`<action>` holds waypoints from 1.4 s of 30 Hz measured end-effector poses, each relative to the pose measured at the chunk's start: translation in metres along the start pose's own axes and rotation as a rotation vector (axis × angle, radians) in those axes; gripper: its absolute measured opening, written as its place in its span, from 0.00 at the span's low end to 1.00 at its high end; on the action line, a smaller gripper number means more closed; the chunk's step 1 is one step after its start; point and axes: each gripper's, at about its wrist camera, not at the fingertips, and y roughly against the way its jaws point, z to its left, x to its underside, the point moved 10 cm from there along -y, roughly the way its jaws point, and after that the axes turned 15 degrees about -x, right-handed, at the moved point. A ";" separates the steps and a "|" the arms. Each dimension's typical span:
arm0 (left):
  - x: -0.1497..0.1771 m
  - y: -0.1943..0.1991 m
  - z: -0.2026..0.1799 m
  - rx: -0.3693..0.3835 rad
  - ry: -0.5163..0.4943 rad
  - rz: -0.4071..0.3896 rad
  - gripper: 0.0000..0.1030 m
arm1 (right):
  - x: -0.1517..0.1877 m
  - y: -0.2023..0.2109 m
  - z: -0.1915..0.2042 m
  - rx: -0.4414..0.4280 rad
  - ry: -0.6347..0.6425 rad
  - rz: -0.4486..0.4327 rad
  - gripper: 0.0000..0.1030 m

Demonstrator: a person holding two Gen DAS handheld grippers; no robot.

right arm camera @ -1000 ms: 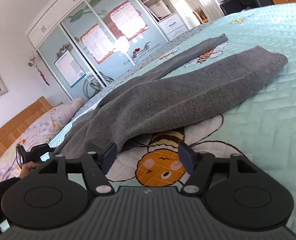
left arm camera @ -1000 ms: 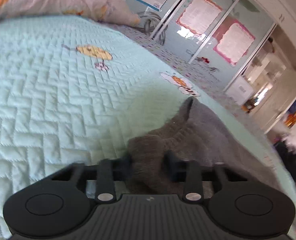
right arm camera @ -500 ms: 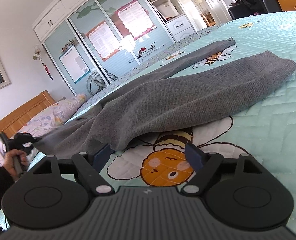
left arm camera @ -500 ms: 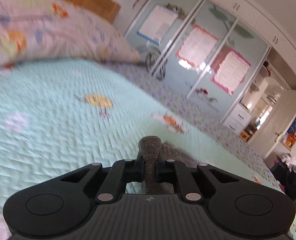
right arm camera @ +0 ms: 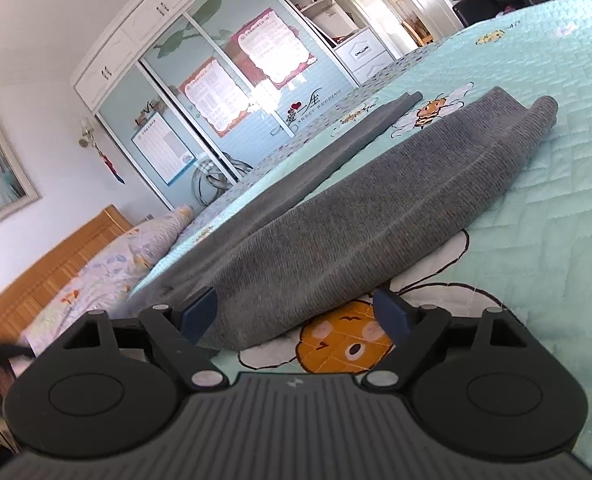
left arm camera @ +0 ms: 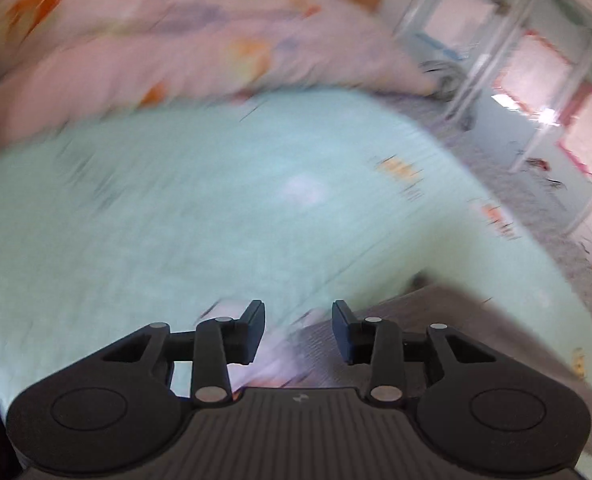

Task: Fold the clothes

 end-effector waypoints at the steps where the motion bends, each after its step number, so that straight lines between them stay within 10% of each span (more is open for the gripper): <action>1: 0.013 -0.001 0.013 0.012 0.014 0.018 0.38 | -0.002 0.003 0.000 -0.008 -0.020 -0.010 0.83; 20: 0.131 0.045 -0.038 0.273 -0.167 0.119 0.69 | -0.050 0.042 -0.073 0.065 -0.699 -0.336 0.76; 31: 0.143 0.050 -0.041 0.279 -0.195 0.120 0.80 | -0.052 0.025 -0.076 0.246 -0.725 -0.344 0.82; 33: 0.146 0.052 -0.043 0.273 -0.211 0.107 0.81 | -0.058 0.015 -0.081 0.238 -0.706 -0.303 0.72; 35: 0.147 0.053 -0.043 0.271 -0.225 0.104 0.81 | -0.063 0.005 -0.085 0.230 -0.686 -0.262 0.07; 42: 0.145 0.054 -0.039 0.301 -0.177 0.138 0.82 | -0.132 0.043 -0.059 0.192 -0.389 -0.248 0.04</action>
